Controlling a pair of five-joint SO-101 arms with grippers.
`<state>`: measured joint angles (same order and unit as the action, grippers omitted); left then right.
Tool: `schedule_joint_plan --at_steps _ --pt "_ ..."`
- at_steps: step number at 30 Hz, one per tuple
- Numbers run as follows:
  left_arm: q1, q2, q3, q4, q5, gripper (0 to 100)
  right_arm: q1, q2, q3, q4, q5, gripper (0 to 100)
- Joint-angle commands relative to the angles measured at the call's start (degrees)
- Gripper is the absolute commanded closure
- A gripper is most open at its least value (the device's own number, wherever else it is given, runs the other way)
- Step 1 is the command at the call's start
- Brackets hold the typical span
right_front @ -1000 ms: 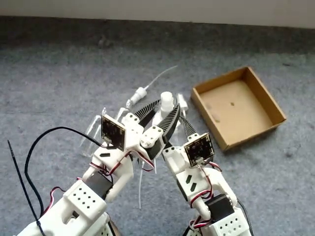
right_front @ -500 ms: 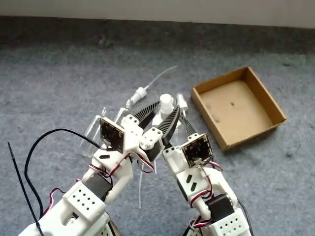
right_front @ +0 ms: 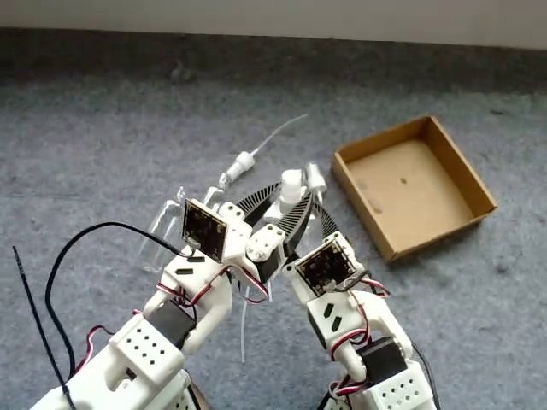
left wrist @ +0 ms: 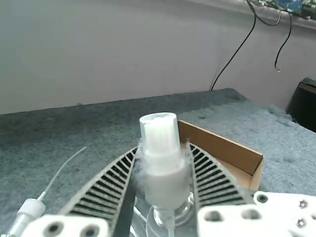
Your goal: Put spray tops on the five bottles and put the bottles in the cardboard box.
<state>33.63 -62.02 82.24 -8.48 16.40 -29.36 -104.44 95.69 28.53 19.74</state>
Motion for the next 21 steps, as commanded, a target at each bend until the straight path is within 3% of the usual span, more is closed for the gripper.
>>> schedule_joint_plan --at_steps 1,12,18,21 --pt "1.5 0.0 -1.2 0.6 -0.5 98 0.7 -1.1 9.2 -0.1 -1.9 88.6" --pt "2.7 0.0 3.7 0.3 -0.5 98 6.1 -1.1 6.5 -0.4 -14.1 88.6" --pt "2.1 0.0 2.2 0.6 -0.9 97 5.8 -1.1 6.4 -0.4 -11.3 88.6" --pt "2.0 0.0 1.5 0.7 -0.9 90 5.7 -1.1 6.4 -0.3 -6.4 88.6"
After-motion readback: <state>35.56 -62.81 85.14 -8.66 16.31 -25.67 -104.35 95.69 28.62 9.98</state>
